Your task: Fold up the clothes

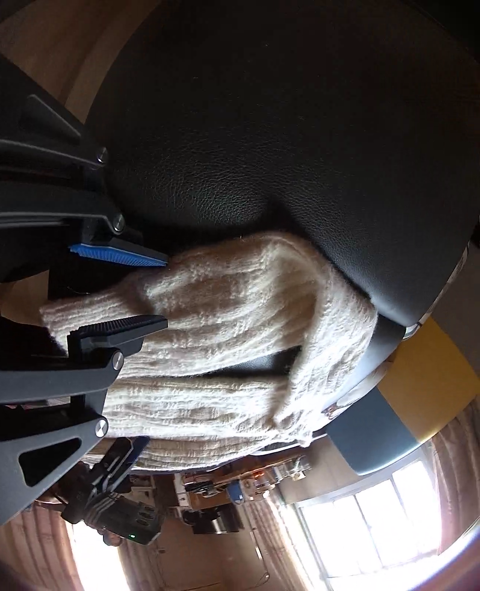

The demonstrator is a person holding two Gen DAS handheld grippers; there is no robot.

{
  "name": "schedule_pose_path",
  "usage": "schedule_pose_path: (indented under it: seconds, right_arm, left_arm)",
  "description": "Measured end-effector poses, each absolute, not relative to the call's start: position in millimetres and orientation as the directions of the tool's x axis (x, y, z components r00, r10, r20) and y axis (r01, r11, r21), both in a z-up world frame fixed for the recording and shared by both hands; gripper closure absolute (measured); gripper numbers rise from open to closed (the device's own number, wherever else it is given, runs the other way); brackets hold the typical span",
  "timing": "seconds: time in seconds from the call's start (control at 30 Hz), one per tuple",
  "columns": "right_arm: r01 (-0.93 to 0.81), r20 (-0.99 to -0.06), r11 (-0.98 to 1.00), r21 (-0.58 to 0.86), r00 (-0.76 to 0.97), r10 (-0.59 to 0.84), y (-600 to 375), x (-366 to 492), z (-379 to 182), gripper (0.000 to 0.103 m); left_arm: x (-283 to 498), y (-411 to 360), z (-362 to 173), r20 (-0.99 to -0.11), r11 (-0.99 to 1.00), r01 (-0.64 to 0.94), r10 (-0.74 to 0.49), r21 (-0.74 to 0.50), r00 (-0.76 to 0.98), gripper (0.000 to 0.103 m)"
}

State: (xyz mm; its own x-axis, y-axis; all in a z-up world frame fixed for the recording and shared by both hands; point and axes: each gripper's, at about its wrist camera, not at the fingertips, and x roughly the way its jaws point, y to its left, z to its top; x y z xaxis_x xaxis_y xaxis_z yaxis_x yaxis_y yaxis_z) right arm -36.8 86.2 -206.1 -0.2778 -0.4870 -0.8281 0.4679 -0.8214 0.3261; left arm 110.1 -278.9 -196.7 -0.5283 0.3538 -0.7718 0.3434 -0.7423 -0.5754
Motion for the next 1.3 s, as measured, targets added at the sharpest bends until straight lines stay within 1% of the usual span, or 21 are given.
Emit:
schedule_pose_path:
  seconds: [0.07, 0.1, 0.2, 0.3, 0.4, 0.47, 0.5, 0.57, 0.67, 0.73, 0.77, 0.83, 0.93, 0.97, 1.0, 1.07, 1.13, 1.17, 1.3]
  right_arm:
    - [0.476, -0.833, -0.824, 0.308, -0.283, -0.475, 83.7, -36.1, -208.0, 0.0]
    - [0.486, -0.839, -0.825, 0.29, -0.287, -0.463, 81.2, -35.0, -208.3, 0.0]
    - [0.513, -0.852, -0.826, 0.235, -0.3, -0.429, 74.8, -31.2, -209.8, 0.0]
    - [0.526, -0.857, -0.824, 0.21, -0.306, -0.414, 72.7, -29.2, -211.2, 0.0]
    - [0.523, -0.86, -0.825, 0.215, -0.299, -0.413, 73.1, -30.4, -211.4, 0.0]
    - [0.519, -0.861, -0.826, 0.219, -0.296, -0.414, 73.3, -31.9, -211.7, 0.0]
    - [0.516, -0.861, -0.828, 0.218, -0.297, -0.412, 73.1, -32.6, -212.1, 0.0]
    - [0.511, -0.863, -0.832, 0.215, -0.299, -0.406, 71.4, -33.6, -212.8, 0.0]
    - [0.512, -0.866, -0.835, 0.204, -0.303, -0.398, 69.0, -33.7, -213.8, 0.0]
    - [0.513, -0.868, -0.834, 0.202, -0.302, -0.395, 69.1, -33.6, -214.0, 0.0]
    - [0.512, -0.868, -0.835, 0.203, -0.3, -0.395, 69.7, -33.9, -214.2, 0.0]
    - [0.506, -0.87, -0.836, 0.211, -0.293, -0.397, 70.4, -35.8, -214.1, 0.0]
    - [0.506, -0.872, -0.835, 0.215, -0.285, -0.397, 68.2, -43.7, -215.9, 0.0]
    - [0.505, -0.873, -0.836, 0.214, -0.285, -0.396, 68.1, -45.1, -216.1, 0.0]
    - [0.505, -0.873, -0.837, 0.213, -0.287, -0.395, 68.2, -46.3, -216.3, 0.0]
    - [0.504, -0.873, -0.838, 0.209, -0.29, -0.392, 68.3, -48.0, -216.7, 0.0]
    - [0.505, -0.874, -0.839, 0.203, -0.292, -0.388, 67.5, -46.1, -217.2, 0.0]
    - [0.503, -0.873, -0.84, 0.204, -0.295, -0.389, 67.6, -45.8, -217.5, 0.0]
    - [0.505, -0.87, -0.841, 0.193, -0.308, -0.385, 67.9, -42.4, -219.1, 0.0]
  left_arm:
    - [111.2, -279.3, -189.2, -0.775, -0.751, 0.354, 0.318, -0.558, -0.547, 0.079]
    - [111.7, -279.5, -185.4, -0.775, -0.755, 0.359, 0.3, -0.549, -0.556, 0.09]
    - [113.4, -280.0, -174.1, -0.776, -0.766, 0.375, 0.244, -0.522, -0.582, 0.097]
    - [115.0, -284.2, -156.8, -0.766, -0.778, 0.386, 0.182, -0.496, -0.617, 0.099]
    - [115.8, -316.4, -95.8, -0.691, -0.812, 0.359, 0.073, -0.459, -0.719, 0.099]
    - [109.4, -340.0, -70.6, -0.684, -0.838, 0.366, 0.011, -0.404, -0.73, 0.099]
    - [104.5, -351.4, -61.8, -0.688, -0.85, 0.372, -0.015, -0.374, -0.726, 0.099]
    - [89.5, -374.1, -59.3, -0.731, -0.868, 0.39, -0.046, -0.308, -0.681, 0.099]
    - [66.4, -412.0, -67.8, -0.801, -0.872, 0.429, -0.077, -0.234, -0.593, 0.1]
    - [51.7, -428.2, -67.8, -0.821, -0.874, 0.449, -0.114, -0.185, -0.56, 0.101]
    - [46.5, -434.2, -64.9, -0.823, -0.875, 0.456, -0.135, -0.162, -0.551, 0.103]
    - [35.6, -436.3, -51.2, -0.806, -0.88, 0.457, -0.175, -0.13, -0.566, 0.103]
    - [25.7, -450.3, -23.9, -0.781, -0.885, 0.465, -0.268, -0.032, -0.564, 0.103]
    - [15.2, -457.1, -23.4, -0.784, -0.877, 0.48, -0.305, 0.01, -0.541, 0.103]
    - [7.6, -462.2, -23.4, -0.786, -0.875, 0.483, -0.316, 0.025, -0.531, 0.103]
    - [4.5, -461.3, -25.5, -0.791, -0.902, 0.431, -0.232, -0.044, -0.567, 0.103]
    - [9.8, -435.4, -31.2, -0.771, -0.952, 0.288, -0.109, -0.1, -0.627, 0.095]
    - [14.2, -417.0, -37.9, -0.763, -0.973, 0.213, -0.073, -0.087, -0.643, 0.085]
    - [34.7, -341.6, -73.7, -0.786, -0.999, -0.018, -0.015, 0.034, -0.618, 0.082]
